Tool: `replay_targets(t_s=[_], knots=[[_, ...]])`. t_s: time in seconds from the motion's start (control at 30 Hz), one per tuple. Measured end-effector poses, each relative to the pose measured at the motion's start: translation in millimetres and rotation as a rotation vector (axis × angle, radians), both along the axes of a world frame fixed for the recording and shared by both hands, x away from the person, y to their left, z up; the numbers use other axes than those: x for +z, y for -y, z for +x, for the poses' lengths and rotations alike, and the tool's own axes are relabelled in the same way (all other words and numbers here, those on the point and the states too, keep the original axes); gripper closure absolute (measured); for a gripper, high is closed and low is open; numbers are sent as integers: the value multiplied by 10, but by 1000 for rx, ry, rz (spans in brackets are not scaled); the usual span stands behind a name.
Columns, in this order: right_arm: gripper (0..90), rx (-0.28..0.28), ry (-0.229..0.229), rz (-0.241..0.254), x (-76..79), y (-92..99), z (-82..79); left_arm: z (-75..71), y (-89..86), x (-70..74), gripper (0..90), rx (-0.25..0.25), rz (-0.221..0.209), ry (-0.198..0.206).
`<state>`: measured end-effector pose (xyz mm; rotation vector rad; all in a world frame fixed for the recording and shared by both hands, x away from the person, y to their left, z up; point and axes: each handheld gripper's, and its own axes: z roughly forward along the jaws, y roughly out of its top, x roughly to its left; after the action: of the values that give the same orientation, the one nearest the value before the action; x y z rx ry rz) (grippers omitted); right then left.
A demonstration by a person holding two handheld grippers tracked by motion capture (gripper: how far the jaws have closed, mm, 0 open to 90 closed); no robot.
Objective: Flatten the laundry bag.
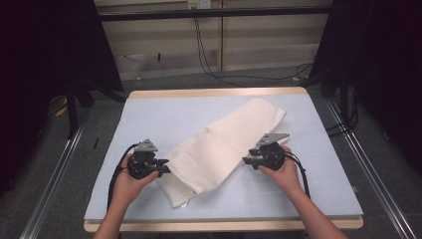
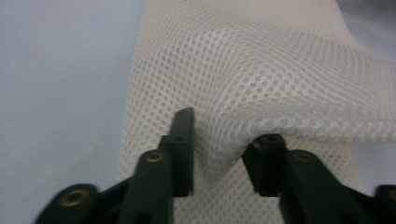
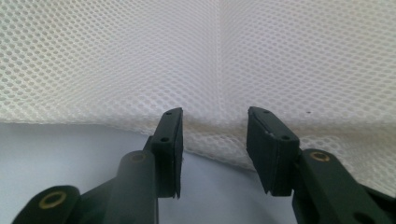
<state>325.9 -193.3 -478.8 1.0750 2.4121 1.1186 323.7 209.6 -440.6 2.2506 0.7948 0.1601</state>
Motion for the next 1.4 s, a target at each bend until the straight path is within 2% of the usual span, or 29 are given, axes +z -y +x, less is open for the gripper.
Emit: replay_targets(t_s=[0.07, 0.13, 0.17, 0.27, 0.33, 0.43, 0.47, 0.53, 0.57, 0.6, 0.67, 0.7, 0.73, 0.77, 0.8, 0.83, 0.87, 0.93, 0.97, 1.07, 1.13, 1.2, 1.4], knots=[[567, 4, -2, -3, 4, -16, -2, -26, 20, 18, 455, -19, 14, 17], [567, 2, -4, -2, 6, -22, -5, -36, 27, 34, 389, -33, 13, 25], [567, 6, 2, -2, 8, -29, -3, -63, 61, 69, 360, -58, 1, 45], [569, 14, -1, 9, 9, -40, -5, -106, 139, 114, 269, -92, 11, 78], [569, 10, -3, -1, 14, -56, -14, -133, 205, 126, 235, -122, 3, 83], [565, 14, -1, -3, 8, -72, -14, -153, 282, 116, 230, -137, -11, 84], [565, 13, 0, -4, 7, -74, -15, -165, 352, 95, 252, -166, -8, 83], [563, 16, 0, -3, 10, -76, -16, -156, 391, 62, 310, -179, -8, 78], [561, 17, 3, -5, 12, -74, -17, -145, 392, 50, 367, -172, -20, 64], [557, 17, 3, -2, 11, -71, -16, -120, 385, 24, 407, -166, -61, 48], [553, 14, 2, -3, 12, -71, -17, -97, 368, 21, 563, -170, -66, 36], [536, 11, -4, 1, 15, -68, -21, -66, 342, 15, 648, -139, -86, -4], [528, 9, -5, 4, 17, -68, -23, -45, 316, 20, 704, -123, -97, -19], [528, 9, -5, 4, 17, -68, -23, -45, 316, 20, 758, -123, -97, -19], [505, 13, 1, 10, 23, -65, -23, -16, 262, 54, 803, -75, -112, -32], [505, 13, 1, 10, 23, -65, -23, -16, 262, 54, 831, -75, -112, -32], [487, 5, -5, 21, 38, -56, -34, 6, 197, 88, 846, -26, -157, -30], [481, 4, -10, 21, 49, -49, -40, 14, 164, 103, 850, -6, -165, -31], [482, 8, 2, 24, 71, -24, -58, 28, 102, 120, 852, 33, -181, -26], [500, 19, 6, 39, 105, 12, -107, 45, 54, 126, 854, 62, -205, -30], [515, 31, 5, 38, 112, 18, -144, 69, 4, 146, 855, 109, -225, -36], [536, 54, -1, 35, 115, 1, -176, 80, -15, 155, 856, 125, -244, -44], [627, 99, -3, 47, 103, -112, -194, 104, -20, 164, 858, 143, -244, -60]])
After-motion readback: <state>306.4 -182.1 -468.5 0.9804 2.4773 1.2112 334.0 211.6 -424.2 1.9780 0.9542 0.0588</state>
